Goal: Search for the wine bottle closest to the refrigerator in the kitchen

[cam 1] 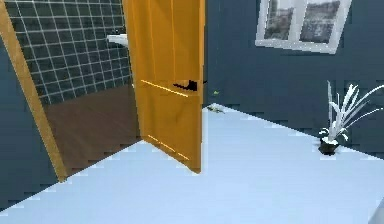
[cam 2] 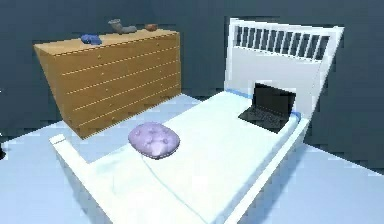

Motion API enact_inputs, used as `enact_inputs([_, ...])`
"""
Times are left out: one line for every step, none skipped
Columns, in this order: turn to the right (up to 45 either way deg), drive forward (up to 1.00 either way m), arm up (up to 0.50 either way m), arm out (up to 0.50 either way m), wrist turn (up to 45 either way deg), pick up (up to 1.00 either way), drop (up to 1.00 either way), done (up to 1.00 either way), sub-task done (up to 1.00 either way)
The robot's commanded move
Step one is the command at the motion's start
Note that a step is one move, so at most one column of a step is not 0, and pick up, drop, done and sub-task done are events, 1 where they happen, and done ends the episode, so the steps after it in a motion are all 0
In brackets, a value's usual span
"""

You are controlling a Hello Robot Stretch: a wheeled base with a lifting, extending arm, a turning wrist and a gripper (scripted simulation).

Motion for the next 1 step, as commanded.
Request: enact_inputs([-21.0, 0.0, 0.0, 0.0, 0.0, 0.0, 0.0, 0.0, 0.0])
